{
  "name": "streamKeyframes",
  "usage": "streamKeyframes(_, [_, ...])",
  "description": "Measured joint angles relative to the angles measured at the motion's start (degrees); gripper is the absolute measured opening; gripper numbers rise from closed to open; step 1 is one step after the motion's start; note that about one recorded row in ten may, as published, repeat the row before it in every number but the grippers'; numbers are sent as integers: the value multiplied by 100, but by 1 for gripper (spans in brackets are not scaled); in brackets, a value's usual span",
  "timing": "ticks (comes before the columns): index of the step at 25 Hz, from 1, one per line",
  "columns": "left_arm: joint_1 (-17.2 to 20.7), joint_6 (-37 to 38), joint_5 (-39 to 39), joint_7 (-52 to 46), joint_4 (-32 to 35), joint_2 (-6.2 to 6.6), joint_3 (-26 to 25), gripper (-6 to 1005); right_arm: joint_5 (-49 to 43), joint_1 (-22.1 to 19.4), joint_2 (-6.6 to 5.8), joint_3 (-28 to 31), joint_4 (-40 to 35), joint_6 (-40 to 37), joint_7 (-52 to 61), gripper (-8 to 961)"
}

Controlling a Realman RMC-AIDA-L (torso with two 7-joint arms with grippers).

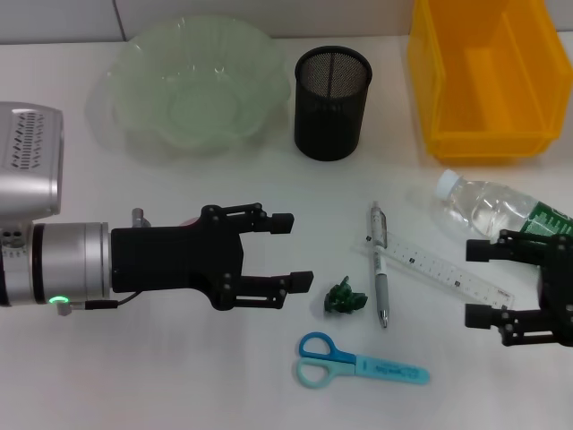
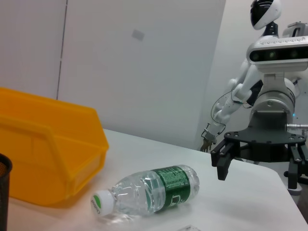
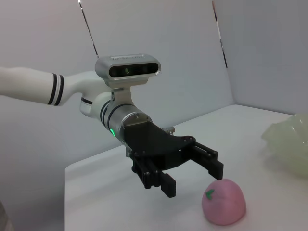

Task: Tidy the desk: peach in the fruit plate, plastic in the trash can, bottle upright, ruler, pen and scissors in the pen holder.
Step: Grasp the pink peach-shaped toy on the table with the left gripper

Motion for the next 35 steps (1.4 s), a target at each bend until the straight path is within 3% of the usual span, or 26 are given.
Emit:
streamKeyframes(9, [61,-33,4,84,7,2,-117,772,-5,63,89,7,17,97,-32,829])
streamKeyframes(13, [270,-257,64,350,-31,5,-706,761,10,17,119,50,1,151,-32,825])
streamKeyframes(16, [270,-257,64,350,-31,5,-706,753,12,11,121,53,18,160,-32,822])
streamKeyframes(18, [508,-430,61,602,-36,-6,-1011,747,11,10,122,54,27,170,-32,820])
streamKeyframes(35, [436,-2050,514,639,-378,-31,-742,699,-4,-3,134,53,27,241,4,803])
